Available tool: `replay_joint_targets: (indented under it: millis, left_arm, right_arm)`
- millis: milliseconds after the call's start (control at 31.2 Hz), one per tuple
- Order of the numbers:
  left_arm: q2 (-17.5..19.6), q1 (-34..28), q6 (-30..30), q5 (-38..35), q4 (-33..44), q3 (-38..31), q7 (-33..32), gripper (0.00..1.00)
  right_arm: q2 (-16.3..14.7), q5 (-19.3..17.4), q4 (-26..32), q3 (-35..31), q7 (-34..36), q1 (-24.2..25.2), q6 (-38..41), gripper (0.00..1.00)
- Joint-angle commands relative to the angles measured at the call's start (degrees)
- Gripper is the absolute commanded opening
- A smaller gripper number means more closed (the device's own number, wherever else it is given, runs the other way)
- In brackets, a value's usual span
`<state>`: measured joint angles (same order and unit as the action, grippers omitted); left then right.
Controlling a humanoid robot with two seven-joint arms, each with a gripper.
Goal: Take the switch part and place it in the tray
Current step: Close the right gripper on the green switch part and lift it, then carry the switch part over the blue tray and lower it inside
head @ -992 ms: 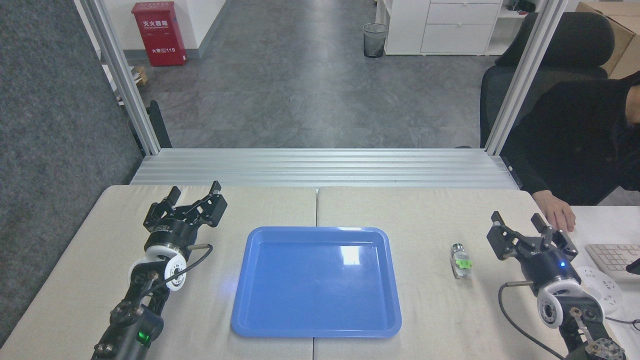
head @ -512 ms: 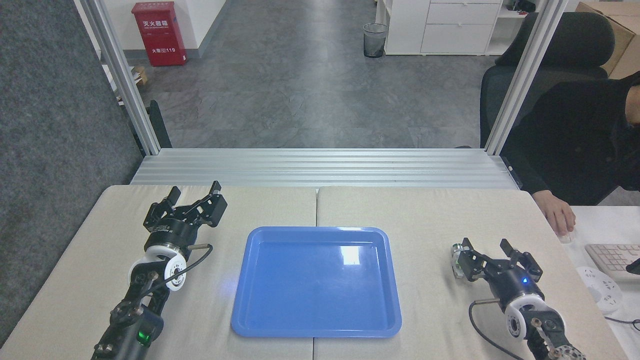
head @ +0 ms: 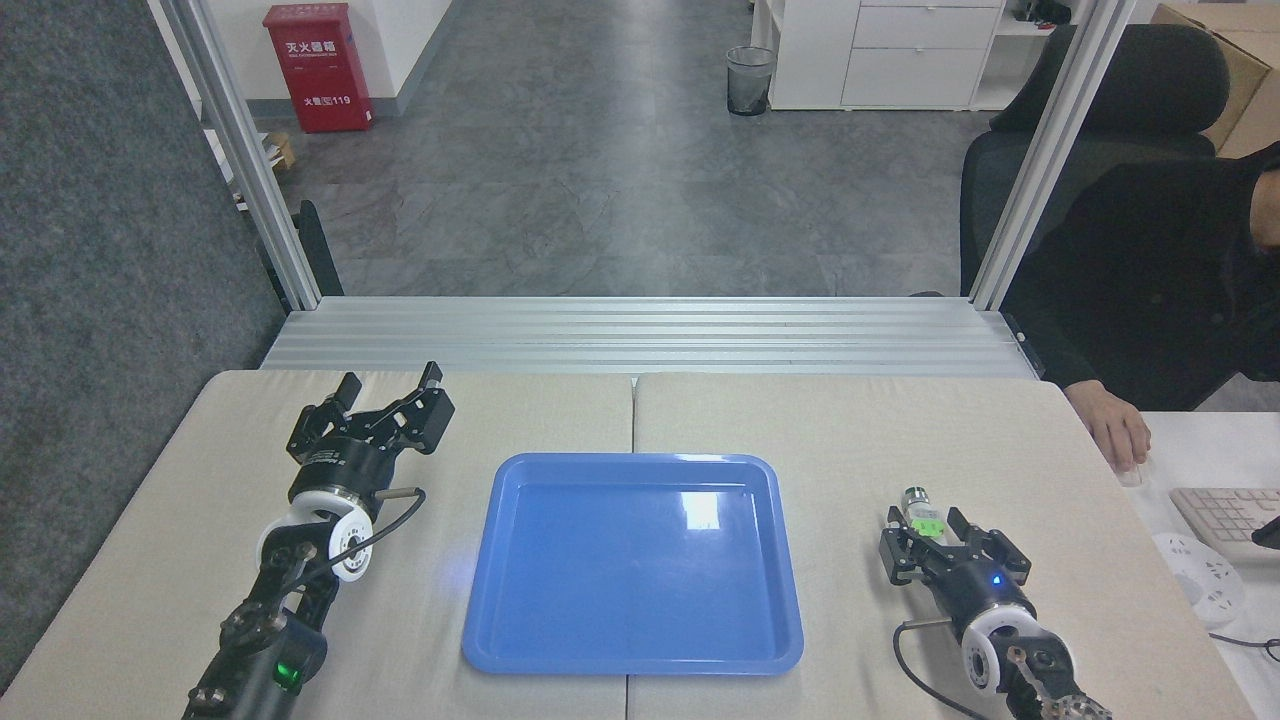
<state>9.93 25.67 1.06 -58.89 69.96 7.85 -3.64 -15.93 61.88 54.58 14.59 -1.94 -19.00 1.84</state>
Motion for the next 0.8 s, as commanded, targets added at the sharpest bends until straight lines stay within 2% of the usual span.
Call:
replay_joint_targets:
  millis: [0,160,256,384,512,640,768]
  left_arm:
    - [0.0,0.0,0.0,0.0,0.0,0.0,0.0,1.00]
    - [0.0,0.0,0.0,0.0,0.0,0.1,0.0,1.00]
    - [0.0,0.0,0.0,0.0,0.0,0.0,0.0,1.00]
    - [0.0,0.0,0.0,0.0,0.0,0.0,0.0,1.00]
    - [0.0,0.0,0.0,0.0,0.0,0.0,0.0,1.00]
    - [0.0,0.0,0.0,0.0,0.0,0.0,0.0,1.00]
    - [0.0,0.1,0.0,0.0,0.0,0.1,0.0,1.00]
  right_arm:
    - [2.2,0.1,-6.3,3.9,-0.2,-0.9,0.1,0.65]
    - [1.9,0.1,-6.4,3.8,-2.1,-0.9,0.1,0.48]
    - [2.0,-0.5,-6.2,2.6,-1.9,-0.9,0.0,0.32]
    - [2.6,-0.9,-3.3,-0.6,-1.6,-1.9,-0.1,0.17]
    - [2.6,-0.8,5.5,-6.5,-3.5,-2.6,-0.3,0.11]
    - [3.7,-0.9,19.0,-6.5,-8.7,-2.5,-1.5,0.09]
    - [7.3,-0.6,31.6,-4.0,-13.1,1.2,-1.5,0.09]
